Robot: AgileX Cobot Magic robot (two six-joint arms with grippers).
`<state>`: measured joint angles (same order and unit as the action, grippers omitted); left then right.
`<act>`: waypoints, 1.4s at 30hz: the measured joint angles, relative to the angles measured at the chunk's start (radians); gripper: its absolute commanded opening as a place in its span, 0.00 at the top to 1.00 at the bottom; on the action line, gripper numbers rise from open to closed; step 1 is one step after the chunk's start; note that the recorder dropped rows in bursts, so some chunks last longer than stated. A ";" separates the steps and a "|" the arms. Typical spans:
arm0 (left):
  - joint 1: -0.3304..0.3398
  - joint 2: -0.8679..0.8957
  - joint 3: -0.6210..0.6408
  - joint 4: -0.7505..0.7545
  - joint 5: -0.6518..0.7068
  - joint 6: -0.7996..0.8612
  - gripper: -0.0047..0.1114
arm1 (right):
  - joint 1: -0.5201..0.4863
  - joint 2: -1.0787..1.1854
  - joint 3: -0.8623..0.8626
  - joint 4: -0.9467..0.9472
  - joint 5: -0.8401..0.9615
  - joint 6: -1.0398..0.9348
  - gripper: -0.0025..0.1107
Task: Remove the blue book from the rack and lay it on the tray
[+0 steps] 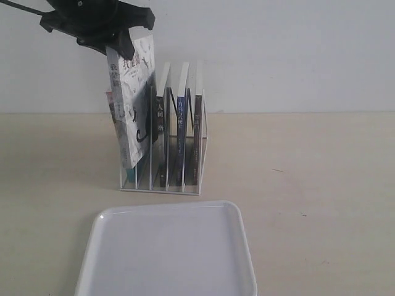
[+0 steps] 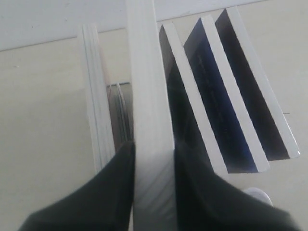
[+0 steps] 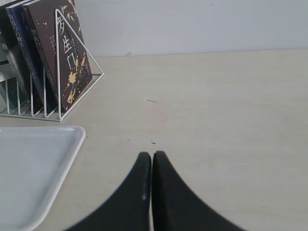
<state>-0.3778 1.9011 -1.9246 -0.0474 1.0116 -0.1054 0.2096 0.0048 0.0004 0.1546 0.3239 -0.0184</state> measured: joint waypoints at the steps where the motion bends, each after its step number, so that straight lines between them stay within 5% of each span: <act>1: 0.000 0.003 0.000 0.000 -0.005 0.000 0.92 | 0.000 0.000 0.000 0.000 0.000 0.000 0.98; 42: -0.017 0.134 0.002 0.004 -0.121 0.013 0.92 | 0.000 0.000 0.000 0.000 0.010 0.000 0.98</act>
<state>-0.3948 2.0349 -1.9226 -0.0438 0.8903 -0.0929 0.2096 0.0048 0.0004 0.1546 0.3342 -0.0184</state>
